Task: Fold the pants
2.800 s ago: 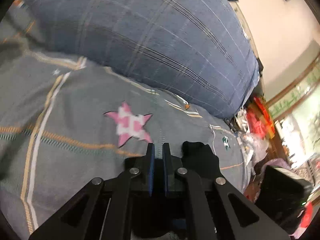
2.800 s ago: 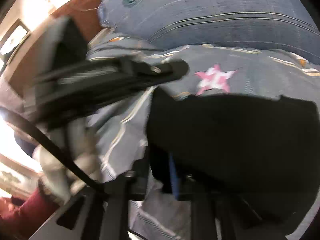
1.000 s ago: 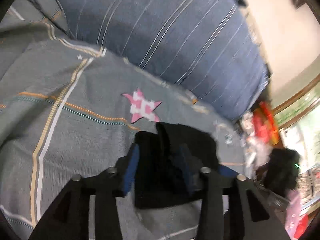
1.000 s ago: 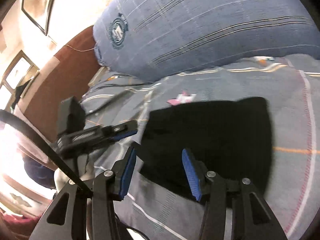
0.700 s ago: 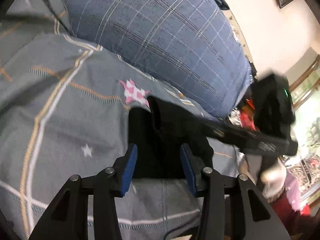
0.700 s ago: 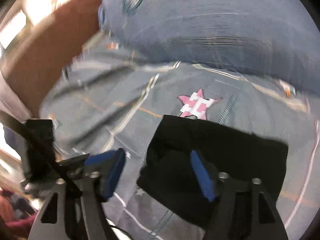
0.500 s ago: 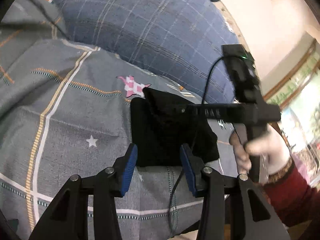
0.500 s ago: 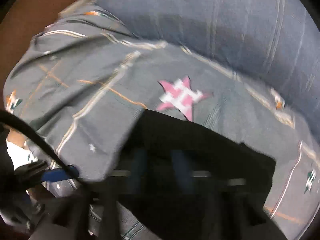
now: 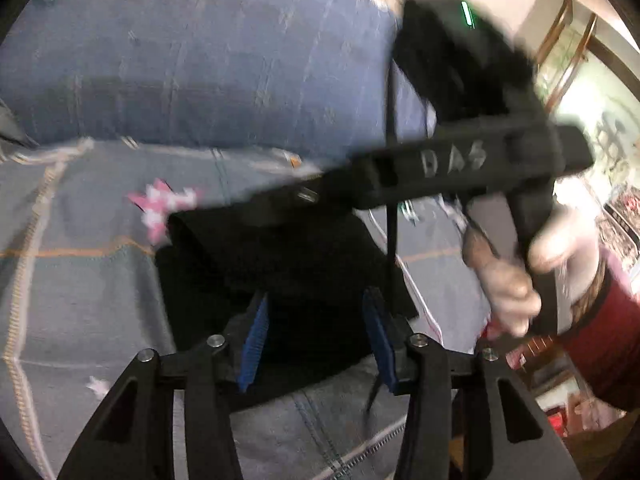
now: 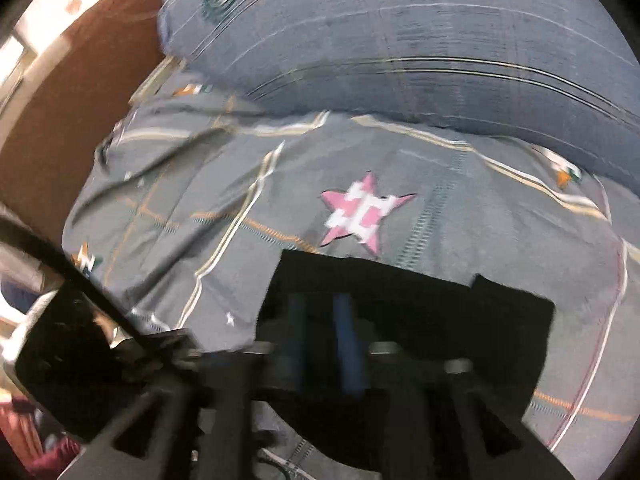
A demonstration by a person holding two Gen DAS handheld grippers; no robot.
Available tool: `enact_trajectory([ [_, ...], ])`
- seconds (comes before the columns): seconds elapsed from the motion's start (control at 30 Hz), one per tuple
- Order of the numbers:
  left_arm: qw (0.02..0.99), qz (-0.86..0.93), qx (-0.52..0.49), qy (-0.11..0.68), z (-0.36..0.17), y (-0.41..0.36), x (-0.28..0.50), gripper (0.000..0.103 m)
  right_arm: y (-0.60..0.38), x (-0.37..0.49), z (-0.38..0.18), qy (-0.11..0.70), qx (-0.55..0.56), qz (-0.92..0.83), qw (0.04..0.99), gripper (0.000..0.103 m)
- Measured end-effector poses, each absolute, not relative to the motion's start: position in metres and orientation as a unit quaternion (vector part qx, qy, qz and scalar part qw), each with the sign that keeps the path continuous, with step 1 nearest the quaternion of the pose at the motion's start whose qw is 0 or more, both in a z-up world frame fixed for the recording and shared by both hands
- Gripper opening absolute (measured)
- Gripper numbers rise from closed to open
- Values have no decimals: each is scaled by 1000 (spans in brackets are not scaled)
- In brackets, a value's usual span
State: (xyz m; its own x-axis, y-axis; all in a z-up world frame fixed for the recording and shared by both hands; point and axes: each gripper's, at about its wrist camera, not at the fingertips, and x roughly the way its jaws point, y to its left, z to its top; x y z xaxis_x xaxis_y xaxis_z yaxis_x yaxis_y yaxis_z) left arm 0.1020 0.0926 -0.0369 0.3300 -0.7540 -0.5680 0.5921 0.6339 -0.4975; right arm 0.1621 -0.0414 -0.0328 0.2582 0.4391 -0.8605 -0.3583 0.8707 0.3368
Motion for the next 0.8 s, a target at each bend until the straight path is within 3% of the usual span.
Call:
enact_trajectory([
  [0.23,808,-404,-104,415,-54,98,92,35,17,166,-67,581,-132,237,767,60],
  [0.27,808,-401,-100,419,-56,98,91,31,21,166,-73,581,-151,227,767,50],
  [0.3,809,-396,-96,422,-59,96,92,22,24,167,-78,582,-170,210,767,24],
  [0.33,808,-395,-94,426,-61,95,91,20,26,169,-81,585,-178,204,764,16],
  [0.4,802,-402,-103,429,-66,100,89,18,24,170,-78,583,-170,198,769,12],
  [0.53,792,-408,-113,440,-70,116,84,13,19,176,-73,584,-140,188,777,8],
  [0.57,785,-411,-112,450,-73,120,82,5,19,180,-73,587,-127,186,778,8],
  [0.7,785,-392,-102,469,-83,137,72,4,11,194,-77,601,-52,178,778,8],
  [0.77,787,-383,-134,465,-80,156,71,4,8,199,-86,613,-19,173,771,11],
  [0.8,788,-380,-150,460,-76,164,70,4,7,200,-89,614,-9,174,770,18],
])
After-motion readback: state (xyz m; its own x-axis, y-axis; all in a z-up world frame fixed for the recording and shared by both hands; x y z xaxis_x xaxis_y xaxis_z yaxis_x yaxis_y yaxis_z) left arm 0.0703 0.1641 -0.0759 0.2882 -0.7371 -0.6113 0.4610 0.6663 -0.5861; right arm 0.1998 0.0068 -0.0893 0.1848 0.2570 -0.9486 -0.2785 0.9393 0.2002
